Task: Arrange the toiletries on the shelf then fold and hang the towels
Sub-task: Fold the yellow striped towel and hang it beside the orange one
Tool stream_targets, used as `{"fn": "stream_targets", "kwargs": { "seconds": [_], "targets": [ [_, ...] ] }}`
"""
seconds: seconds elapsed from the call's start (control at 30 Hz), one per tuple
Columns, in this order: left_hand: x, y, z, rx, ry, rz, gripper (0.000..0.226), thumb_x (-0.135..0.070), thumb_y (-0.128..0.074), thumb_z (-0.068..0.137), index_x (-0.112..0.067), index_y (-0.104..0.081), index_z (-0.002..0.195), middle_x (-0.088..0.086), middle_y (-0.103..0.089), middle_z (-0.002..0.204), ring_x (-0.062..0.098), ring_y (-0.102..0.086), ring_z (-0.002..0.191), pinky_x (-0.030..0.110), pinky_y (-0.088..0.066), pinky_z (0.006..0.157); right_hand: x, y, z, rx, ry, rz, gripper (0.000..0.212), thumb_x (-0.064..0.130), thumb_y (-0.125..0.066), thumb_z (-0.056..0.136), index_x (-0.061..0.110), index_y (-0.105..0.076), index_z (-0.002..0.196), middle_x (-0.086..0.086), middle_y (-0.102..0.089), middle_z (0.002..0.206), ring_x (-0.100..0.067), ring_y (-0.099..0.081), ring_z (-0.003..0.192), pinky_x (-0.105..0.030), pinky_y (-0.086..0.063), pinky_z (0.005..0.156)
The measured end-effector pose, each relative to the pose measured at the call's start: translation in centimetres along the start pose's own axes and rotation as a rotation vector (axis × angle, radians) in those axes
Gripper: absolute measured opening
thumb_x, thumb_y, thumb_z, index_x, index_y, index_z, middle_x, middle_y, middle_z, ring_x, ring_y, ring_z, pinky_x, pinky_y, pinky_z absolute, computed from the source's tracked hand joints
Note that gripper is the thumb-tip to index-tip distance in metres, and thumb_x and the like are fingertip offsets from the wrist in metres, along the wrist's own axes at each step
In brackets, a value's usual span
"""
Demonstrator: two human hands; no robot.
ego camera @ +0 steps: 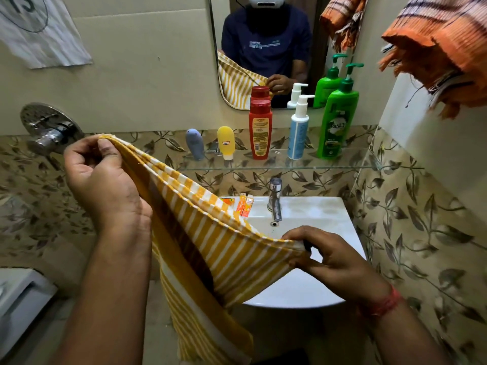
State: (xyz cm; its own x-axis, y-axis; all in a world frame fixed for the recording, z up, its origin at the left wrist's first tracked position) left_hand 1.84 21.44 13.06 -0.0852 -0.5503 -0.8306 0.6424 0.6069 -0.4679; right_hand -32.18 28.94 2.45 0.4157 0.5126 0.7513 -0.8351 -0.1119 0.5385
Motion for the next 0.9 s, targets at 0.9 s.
{"fn": "stream_targets", "kwargs": {
  "seconds": [0.9],
  "targets": [
    [0.2,-0.4,-0.6,-0.029,0.003,0.032,0.012,-0.008,-0.058,0.096,-0.02,-0.059,0.101,-0.005,-0.065,0.099,0.0,-0.064,0.086,0.011,-0.051,0.078,-2.3,3.9,-0.8,-0.435,0.002,-0.145,0.027,0.029,-0.071,0.082,0.031,-0.053,0.101,0.015,-0.056,0.088,-0.014,-0.052,0.065,-0.026,-0.045,0.062]
  ]
}}
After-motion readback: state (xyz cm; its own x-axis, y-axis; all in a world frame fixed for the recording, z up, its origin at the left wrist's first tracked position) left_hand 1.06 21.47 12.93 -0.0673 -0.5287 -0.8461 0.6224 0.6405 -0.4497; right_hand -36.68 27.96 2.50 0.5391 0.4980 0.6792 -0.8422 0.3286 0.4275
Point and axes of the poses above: each hand's wrist, its own z-axis towards the middle knuckle, its own y-axis out of the back of the hand, x = y × z, the point moved 9 cm from there along z, towards the middle knuckle
